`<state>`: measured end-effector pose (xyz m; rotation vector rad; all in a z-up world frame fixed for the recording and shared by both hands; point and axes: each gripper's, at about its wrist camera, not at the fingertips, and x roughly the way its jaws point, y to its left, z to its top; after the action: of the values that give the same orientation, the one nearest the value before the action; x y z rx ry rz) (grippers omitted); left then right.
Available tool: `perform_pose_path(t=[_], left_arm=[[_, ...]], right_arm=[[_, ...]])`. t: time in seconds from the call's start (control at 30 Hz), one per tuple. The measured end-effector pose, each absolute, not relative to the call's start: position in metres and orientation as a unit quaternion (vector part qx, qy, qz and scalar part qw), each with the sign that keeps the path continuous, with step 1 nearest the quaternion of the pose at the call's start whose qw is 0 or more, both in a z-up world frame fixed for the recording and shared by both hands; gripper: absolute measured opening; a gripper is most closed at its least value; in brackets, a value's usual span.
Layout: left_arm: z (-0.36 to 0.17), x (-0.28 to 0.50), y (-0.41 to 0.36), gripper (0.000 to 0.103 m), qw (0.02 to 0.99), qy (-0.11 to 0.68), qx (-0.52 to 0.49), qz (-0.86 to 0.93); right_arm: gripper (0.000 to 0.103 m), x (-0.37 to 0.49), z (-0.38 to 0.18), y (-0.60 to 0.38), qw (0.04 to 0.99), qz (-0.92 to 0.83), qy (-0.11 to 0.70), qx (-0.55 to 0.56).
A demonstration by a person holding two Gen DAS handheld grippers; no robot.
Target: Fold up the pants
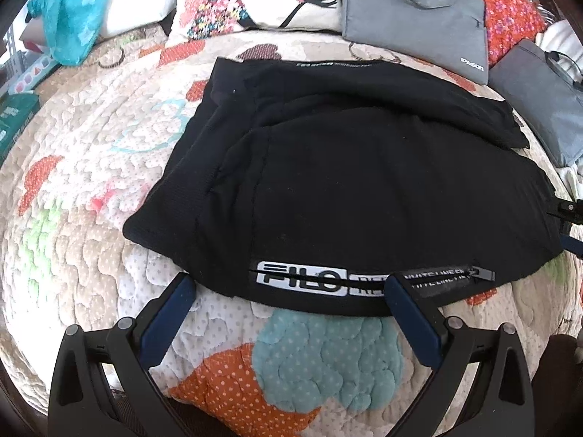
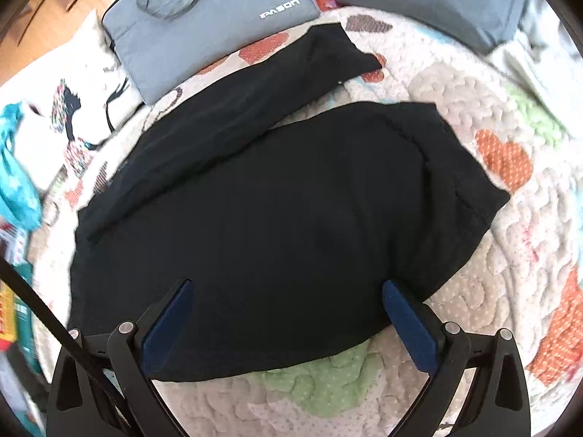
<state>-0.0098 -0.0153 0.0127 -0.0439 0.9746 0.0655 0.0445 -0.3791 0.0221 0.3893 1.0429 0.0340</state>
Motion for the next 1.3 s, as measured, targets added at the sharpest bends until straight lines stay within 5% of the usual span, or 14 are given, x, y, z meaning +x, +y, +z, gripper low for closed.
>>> perform_pose_path(t=[0.33,0.67,1.07,1.13,1.2,1.3], left_arm=[[0.053,-0.039,-0.052,0.091,0.910,0.409,0.064,-0.003],[0.118,-0.056,-0.035,0.091,0.936,0.352,0.013,0.022],[0.091,-0.035,0.019,0.091,0.910,0.409,-0.056,0.042],[0.081,-0.028,0.044,0.084,0.899,0.427,-0.089,0.046],[0.070,-0.021,0.063,0.053,0.885,0.448,-0.112,0.053],[0.049,-0.010,0.093,0.045,0.859,0.483,-0.161,0.058]], right_arm=[[0.101,0.016,0.046,-0.387,0.890,-0.033,0.423,0.165],[0.101,0.000,0.070,-0.338,0.929,-0.049,0.364,0.044],[0.101,0.006,0.062,-0.332,0.918,-0.023,0.394,0.042],[0.101,0.007,0.061,-0.329,0.918,-0.022,0.396,0.031],[0.101,0.008,0.060,-0.328,0.918,-0.019,0.396,0.028],[0.101,0.010,0.058,-0.332,0.915,-0.017,0.402,0.039]])
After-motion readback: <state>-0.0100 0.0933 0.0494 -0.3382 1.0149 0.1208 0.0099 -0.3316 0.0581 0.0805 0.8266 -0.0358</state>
